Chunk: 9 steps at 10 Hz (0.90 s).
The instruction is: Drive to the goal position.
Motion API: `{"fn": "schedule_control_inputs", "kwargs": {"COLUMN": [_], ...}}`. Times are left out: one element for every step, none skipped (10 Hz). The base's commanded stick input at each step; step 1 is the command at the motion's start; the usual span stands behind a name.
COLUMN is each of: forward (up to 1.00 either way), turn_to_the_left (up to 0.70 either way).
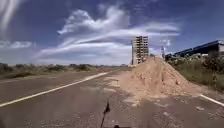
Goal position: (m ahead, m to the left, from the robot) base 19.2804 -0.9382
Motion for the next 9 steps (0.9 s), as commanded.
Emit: {"fn": "schedule_control_inputs", "kwargs": {"forward": [1.0, 1.0, 1.0, 1.0, 1.0, 1.0, 1.0, 1.0, 1.0], "turn_to_the_left": [0.0, 0.0, 0.0, 0.0, 0.0, 0.0, 0.0, 0.0, 0.0]}}
